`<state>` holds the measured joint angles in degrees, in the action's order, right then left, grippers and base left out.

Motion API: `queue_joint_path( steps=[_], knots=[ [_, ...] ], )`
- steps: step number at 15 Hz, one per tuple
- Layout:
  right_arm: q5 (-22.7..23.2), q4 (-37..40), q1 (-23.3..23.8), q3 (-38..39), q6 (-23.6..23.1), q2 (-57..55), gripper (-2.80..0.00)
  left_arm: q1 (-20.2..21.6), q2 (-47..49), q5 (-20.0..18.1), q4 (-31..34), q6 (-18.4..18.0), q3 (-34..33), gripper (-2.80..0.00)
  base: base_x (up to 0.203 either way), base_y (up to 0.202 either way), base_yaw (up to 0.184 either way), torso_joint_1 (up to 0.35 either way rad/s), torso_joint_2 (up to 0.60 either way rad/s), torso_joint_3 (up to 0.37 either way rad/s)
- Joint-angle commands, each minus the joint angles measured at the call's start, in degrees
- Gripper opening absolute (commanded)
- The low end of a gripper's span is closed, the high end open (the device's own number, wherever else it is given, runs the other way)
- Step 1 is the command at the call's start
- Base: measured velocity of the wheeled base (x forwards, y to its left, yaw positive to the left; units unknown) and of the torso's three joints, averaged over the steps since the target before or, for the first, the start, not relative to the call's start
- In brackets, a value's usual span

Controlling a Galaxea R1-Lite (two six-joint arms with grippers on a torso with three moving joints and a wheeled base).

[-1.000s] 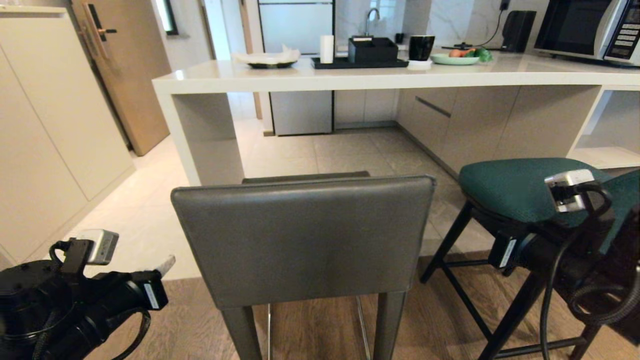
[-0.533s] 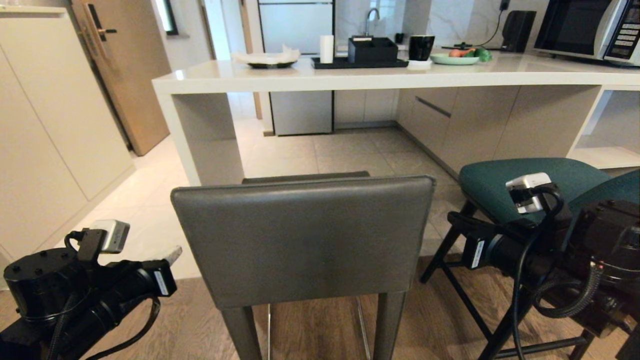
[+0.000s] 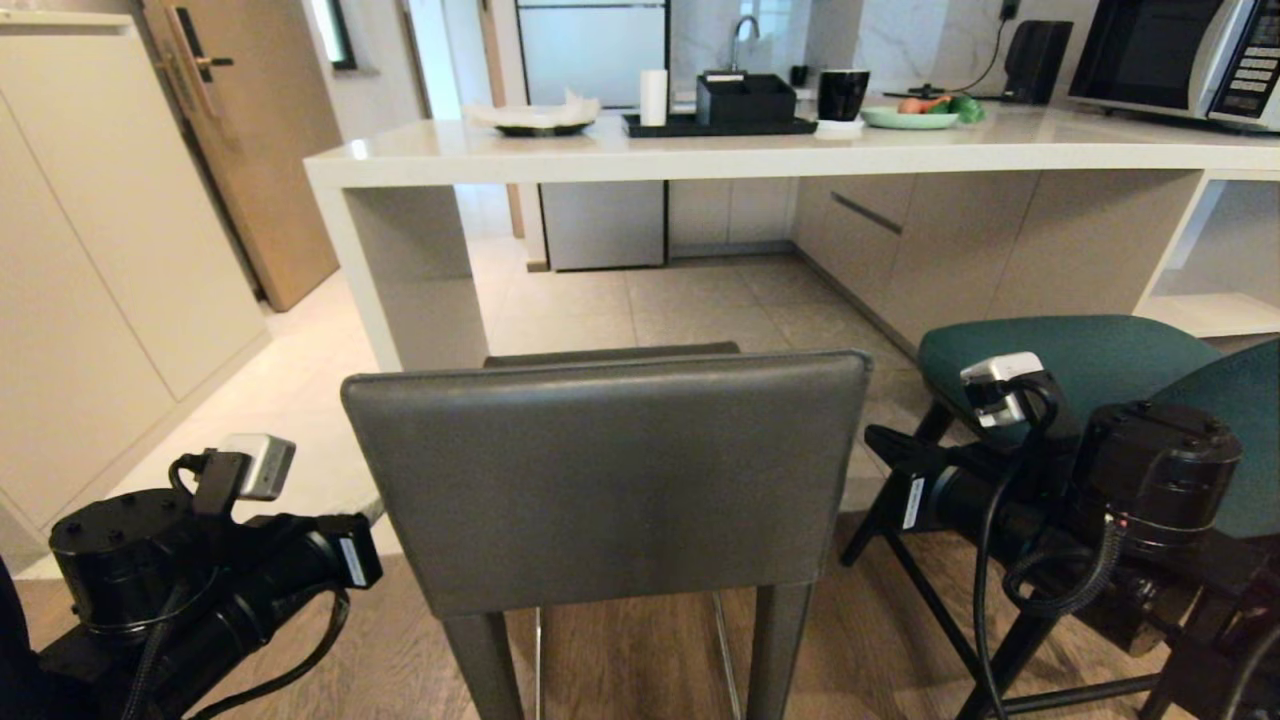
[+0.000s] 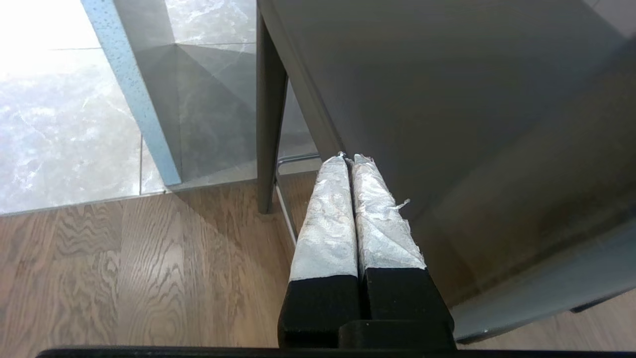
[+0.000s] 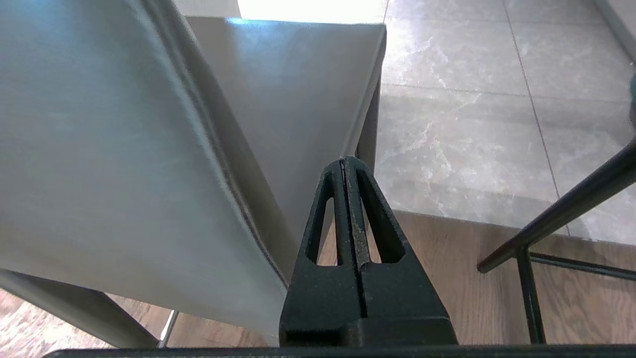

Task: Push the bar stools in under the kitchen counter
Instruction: Push the gray chair back under the dining table

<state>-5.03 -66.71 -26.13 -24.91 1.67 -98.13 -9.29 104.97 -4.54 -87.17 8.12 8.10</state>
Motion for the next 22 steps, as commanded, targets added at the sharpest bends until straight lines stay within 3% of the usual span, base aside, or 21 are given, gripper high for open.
queue_joint_path(
  steps=[1,22],
  knots=[
    [-0.1,-0.4,-0.1,-1.0,0.0,-1.9,-2.80,-0.2,1.8,0.0,-0.5,0.0,1.1,-2.80,0.000,0.000,0.000,0.000,0.00,0.000],
    [-3.1,-2.4,0.5,-17.1,-0.6,-18.8,-2.80,-8.4,10.3,-0.2,-0.5,0.1,6.6,-2.80,0.000,0.000,0.000,0.000,0.00,0.000]
  ],
)
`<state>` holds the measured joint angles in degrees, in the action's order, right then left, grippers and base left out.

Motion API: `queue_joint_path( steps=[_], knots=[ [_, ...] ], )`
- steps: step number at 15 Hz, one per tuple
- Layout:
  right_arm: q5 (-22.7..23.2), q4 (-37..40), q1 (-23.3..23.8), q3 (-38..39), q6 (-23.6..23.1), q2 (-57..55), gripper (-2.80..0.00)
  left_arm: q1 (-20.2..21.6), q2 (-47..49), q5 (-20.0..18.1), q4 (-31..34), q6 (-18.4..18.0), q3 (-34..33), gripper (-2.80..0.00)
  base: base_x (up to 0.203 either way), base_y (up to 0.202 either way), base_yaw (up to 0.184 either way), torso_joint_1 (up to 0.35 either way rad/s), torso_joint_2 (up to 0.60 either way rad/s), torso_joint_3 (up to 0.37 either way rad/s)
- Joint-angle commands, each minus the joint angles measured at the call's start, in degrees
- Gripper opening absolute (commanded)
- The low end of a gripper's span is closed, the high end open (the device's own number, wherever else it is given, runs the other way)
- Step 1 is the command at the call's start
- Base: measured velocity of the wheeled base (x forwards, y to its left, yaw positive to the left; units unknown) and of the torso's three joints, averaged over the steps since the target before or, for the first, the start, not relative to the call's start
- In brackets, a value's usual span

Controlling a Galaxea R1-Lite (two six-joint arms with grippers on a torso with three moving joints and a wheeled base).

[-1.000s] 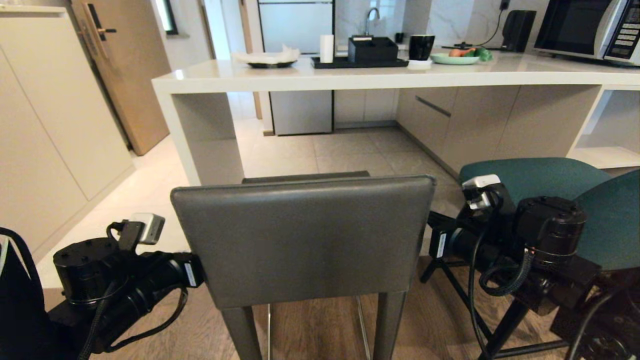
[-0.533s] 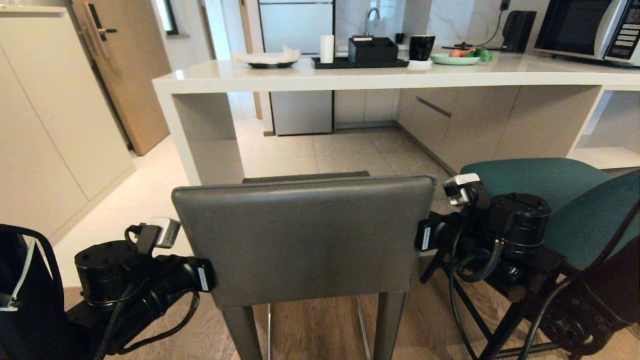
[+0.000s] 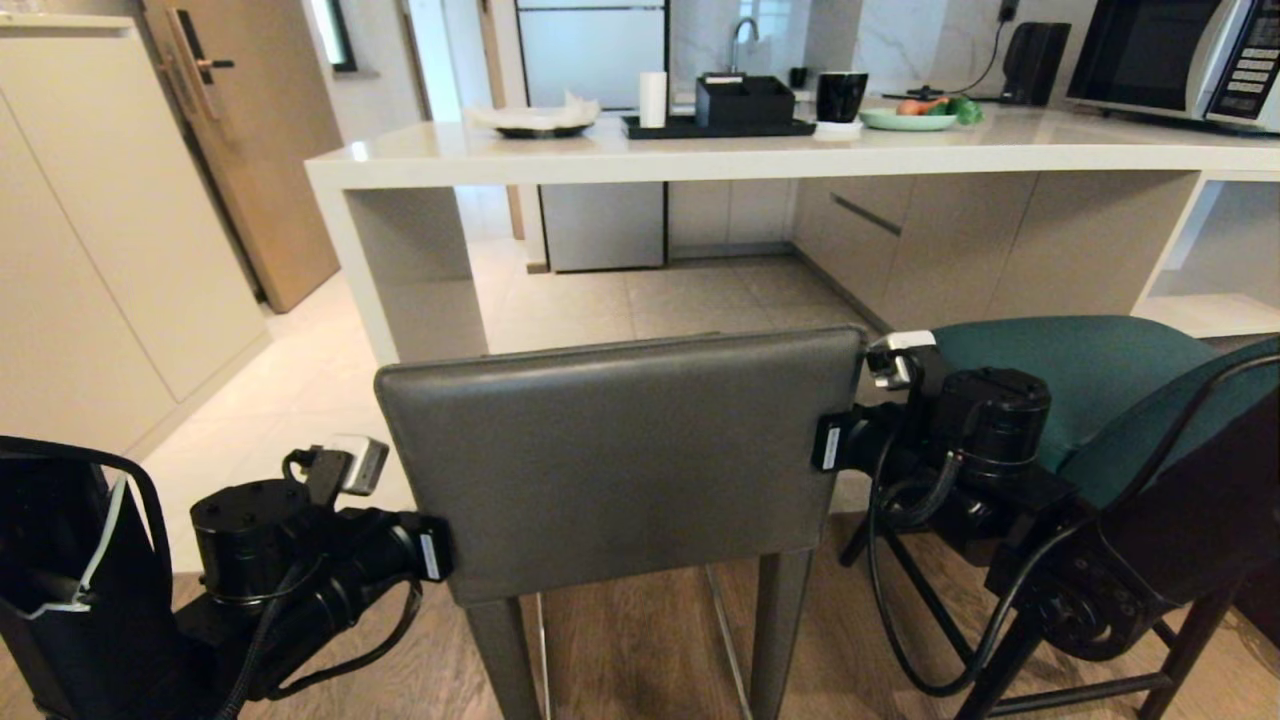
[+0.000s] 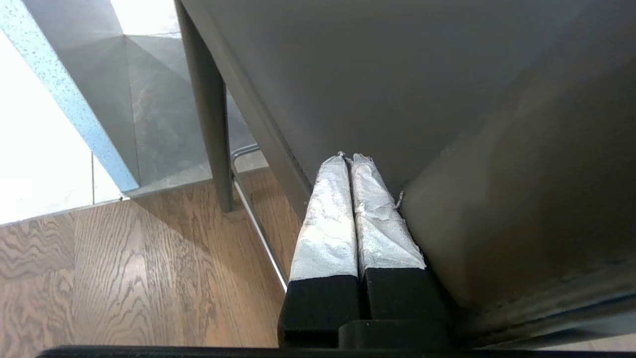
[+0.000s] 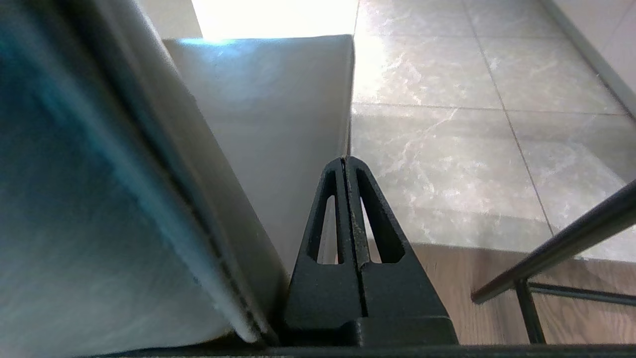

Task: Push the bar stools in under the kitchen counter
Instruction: Push the gray chair back under the dining table

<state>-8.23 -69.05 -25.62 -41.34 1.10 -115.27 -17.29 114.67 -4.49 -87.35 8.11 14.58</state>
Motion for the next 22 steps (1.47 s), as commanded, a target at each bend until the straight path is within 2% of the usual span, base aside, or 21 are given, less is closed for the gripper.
queue_joint_path(
  steps=[1,5,8,14,19,22],
  knots=[
    [0.1,-0.1,0.0,-1.9,0.0,-2.5,-2.80,-1.4,0.7,-0.1,-0.3,0.1,0.6,-2.80,0.000,0.000,0.000,0.000,0.00,0.000],
    [0.0,0.0,0.2,-4.5,-0.7,-4.5,-2.80,-4.3,2.7,3.0,-0.3,0.0,3.2,-2.80,0.000,0.000,0.000,0.000,0.00,0.000],
    [-1.5,-1.3,0.2,-3.0,-0.6,-3.7,-2.80,-3.2,3.5,3.1,-0.3,-0.1,4.0,-2.80,0.000,0.000,0.000,0.000,0.00,0.000],
    [-1.5,-3.5,0.2,-0.1,-0.5,-3.8,-2.80,0.0,5.3,2.8,-0.3,-1.6,6.8,-2.80,0.000,0.000,0.000,0.000,0.00,0.000],
    [-1.5,-3.5,0.3,-0.1,-0.5,-4.1,-2.80,1.9,4.6,2.6,-0.3,-1.7,13.4,-2.80,0.000,0.000,0.000,0.000,0.00,0.000],
    [-1.5,-3.5,0.3,-0.1,-0.5,-4.1,-2.80,1.8,4.2,2.6,0.0,-1.8,15.1,-2.80,0.000,0.000,0.000,0.000,0.00,0.000]
  ],
)
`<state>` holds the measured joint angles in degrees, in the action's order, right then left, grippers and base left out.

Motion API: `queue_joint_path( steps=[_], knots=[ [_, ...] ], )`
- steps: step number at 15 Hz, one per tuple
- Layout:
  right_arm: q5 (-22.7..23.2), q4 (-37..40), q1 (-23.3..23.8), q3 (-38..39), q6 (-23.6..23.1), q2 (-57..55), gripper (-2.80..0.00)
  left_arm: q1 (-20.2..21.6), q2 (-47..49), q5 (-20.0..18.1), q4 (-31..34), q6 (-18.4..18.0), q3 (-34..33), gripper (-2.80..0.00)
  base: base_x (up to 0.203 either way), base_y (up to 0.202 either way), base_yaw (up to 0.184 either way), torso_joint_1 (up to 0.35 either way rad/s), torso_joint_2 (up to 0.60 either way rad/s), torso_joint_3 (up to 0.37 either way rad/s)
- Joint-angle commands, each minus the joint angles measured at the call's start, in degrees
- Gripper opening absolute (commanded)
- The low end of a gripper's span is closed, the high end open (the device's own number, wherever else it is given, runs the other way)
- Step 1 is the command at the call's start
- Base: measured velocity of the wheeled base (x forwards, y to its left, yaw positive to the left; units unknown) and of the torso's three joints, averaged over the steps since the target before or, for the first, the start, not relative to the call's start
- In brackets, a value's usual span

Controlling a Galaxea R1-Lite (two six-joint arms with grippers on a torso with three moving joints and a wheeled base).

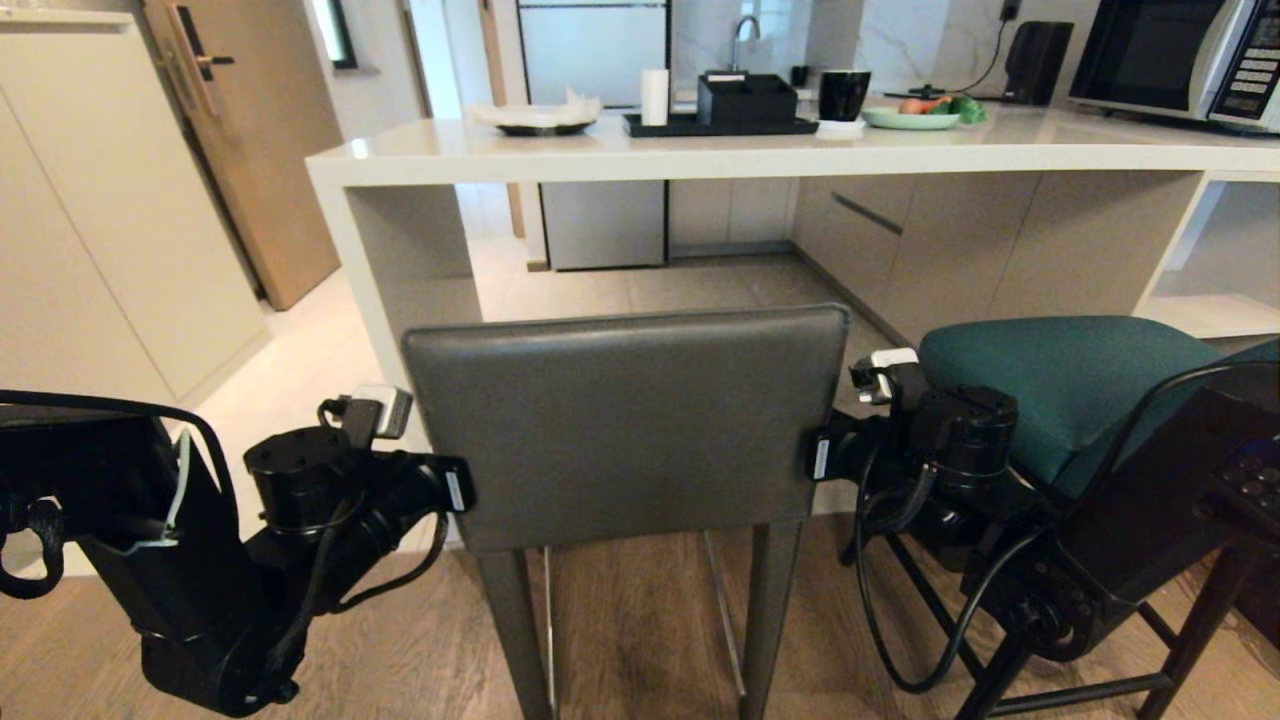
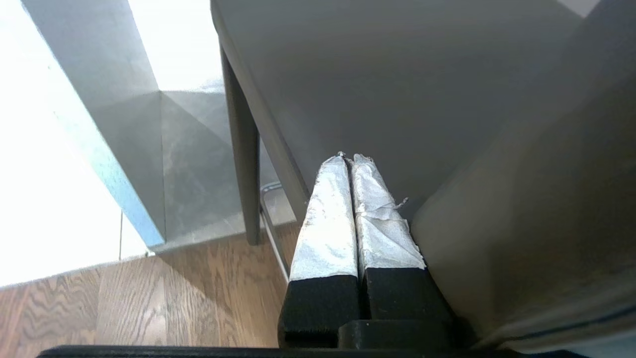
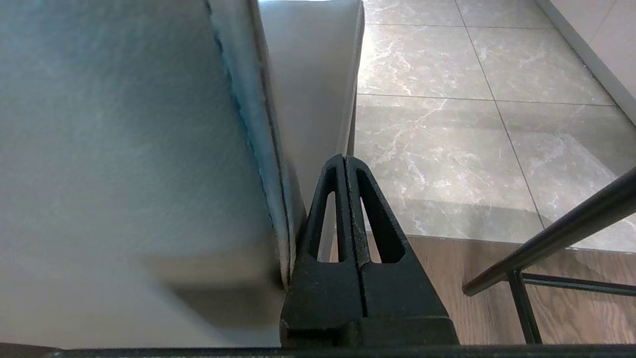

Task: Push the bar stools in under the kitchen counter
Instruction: Push the gray chair back under the dining table

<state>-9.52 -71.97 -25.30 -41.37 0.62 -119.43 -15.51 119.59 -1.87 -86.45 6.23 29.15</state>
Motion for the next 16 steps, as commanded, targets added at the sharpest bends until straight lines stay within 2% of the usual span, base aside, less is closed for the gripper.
queue_joint_path(
  steps=[1,4,7,12,16],
  knots=[
    [-0.2,-0.5,0.0,0.0,0.0,0.0,-2.80,0.1,-0.2,0.0,-0.6,-0.2,0.9,-2.80,0.000,0.000,0.000,0.000,0.00,0.000],
    [-0.2,-0.5,0.0,-0.1,0.0,-0.4,-2.80,1.0,1.5,-0.1,-0.6,-1.8,2.6,-2.80,0.000,0.000,0.000,0.000,0.00,0.000],
    [-0.2,-0.5,0.0,-0.1,0.1,-0.9,-2.80,1.2,2.3,-0.2,-0.6,-6.1,3.8,-2.80,0.000,0.000,0.000,0.000,0.00,0.000],
    [-0.1,-0.5,0.0,-0.5,0.1,-1.0,-2.80,1.9,4.8,-0.7,-0.6,-6.4,6.3,-2.80,0.000,0.000,0.000,0.000,0.00,0.000],
    [0.0,-1.0,0.0,-0.9,0.3,-2.3,-2.80,1.6,6.4,-0.7,0.6,-8.6,8.9,-2.80,0.000,0.000,0.000,0.000,0.00,0.000]
  ],
)
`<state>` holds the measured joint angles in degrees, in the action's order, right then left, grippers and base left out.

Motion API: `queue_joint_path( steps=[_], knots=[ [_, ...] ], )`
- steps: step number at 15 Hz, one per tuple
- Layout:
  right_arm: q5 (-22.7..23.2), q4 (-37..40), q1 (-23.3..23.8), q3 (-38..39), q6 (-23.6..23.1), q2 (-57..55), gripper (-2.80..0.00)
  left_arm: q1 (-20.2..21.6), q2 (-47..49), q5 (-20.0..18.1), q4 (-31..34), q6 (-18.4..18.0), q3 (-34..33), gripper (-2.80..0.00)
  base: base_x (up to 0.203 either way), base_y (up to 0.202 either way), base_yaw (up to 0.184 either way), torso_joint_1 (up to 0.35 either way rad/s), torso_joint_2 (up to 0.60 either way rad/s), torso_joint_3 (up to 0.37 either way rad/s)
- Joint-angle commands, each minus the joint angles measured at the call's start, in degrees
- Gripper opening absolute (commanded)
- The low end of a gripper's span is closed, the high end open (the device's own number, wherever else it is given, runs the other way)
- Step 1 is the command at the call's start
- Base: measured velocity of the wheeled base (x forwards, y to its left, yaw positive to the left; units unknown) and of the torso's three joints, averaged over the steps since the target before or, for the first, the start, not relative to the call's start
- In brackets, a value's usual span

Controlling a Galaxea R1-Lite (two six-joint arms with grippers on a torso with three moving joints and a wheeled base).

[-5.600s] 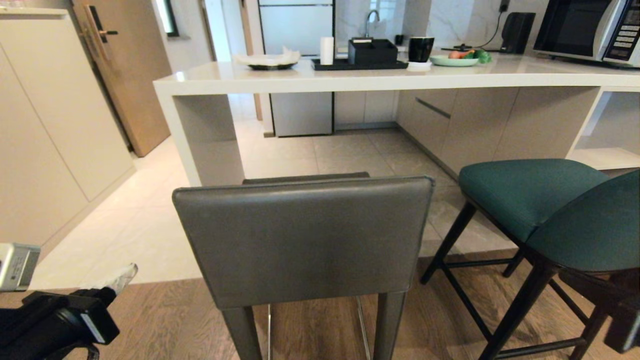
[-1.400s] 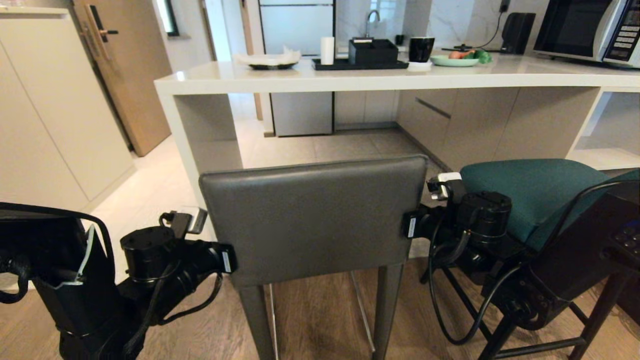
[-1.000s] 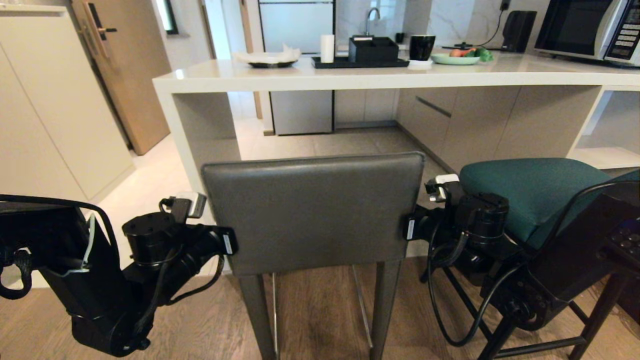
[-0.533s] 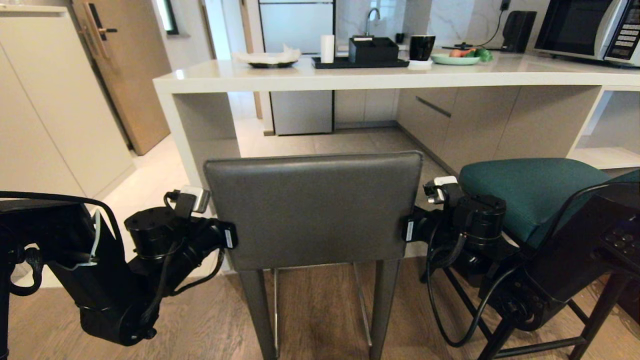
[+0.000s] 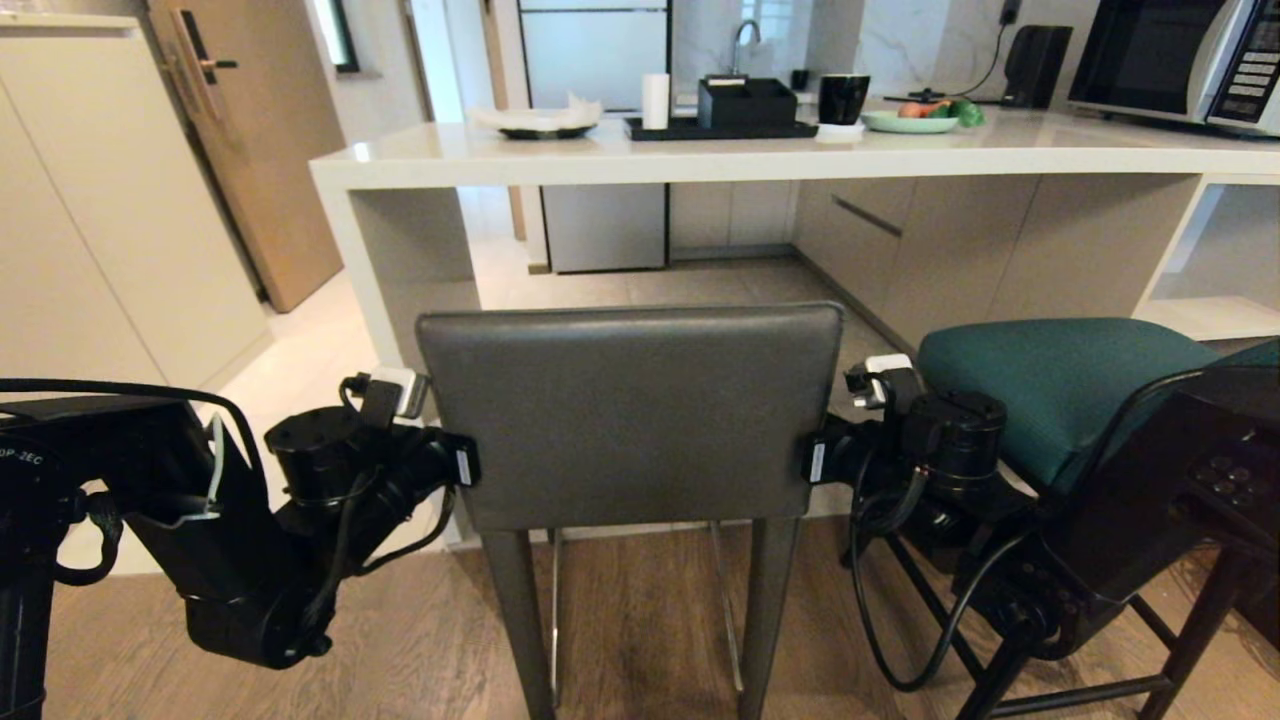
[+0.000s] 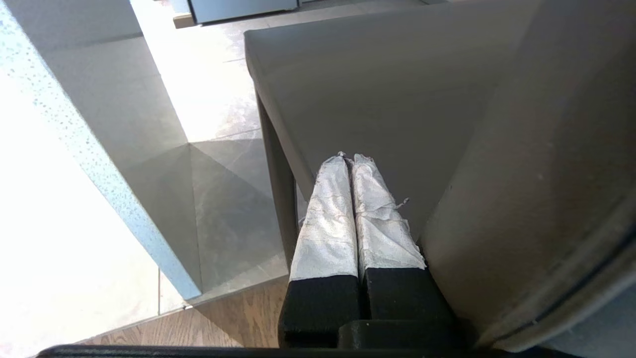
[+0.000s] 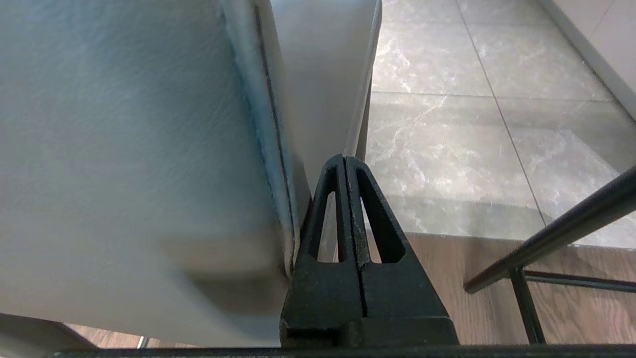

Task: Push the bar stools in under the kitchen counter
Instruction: Push the gray chair back under the dining table

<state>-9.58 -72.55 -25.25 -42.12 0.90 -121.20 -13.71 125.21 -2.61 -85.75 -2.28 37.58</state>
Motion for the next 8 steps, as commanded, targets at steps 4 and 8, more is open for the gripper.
queue_joint_path(
  steps=[4,8],
  knots=[
    [0.1,-1.5,-0.1,-0.5,0.0,-1.0,-2.80,0.1,1.3,0.1,2.0,-0.1,3.8,-2.80,0.000,0.000,0.000,0.000,0.00,0.000],
    [0.1,-1.5,-0.1,-0.5,0.0,-1.0,-2.80,0.4,1.0,0.1,3.1,-0.3,4.4,-2.80,0.000,0.000,0.000,0.000,0.00,0.000]
  ],
)
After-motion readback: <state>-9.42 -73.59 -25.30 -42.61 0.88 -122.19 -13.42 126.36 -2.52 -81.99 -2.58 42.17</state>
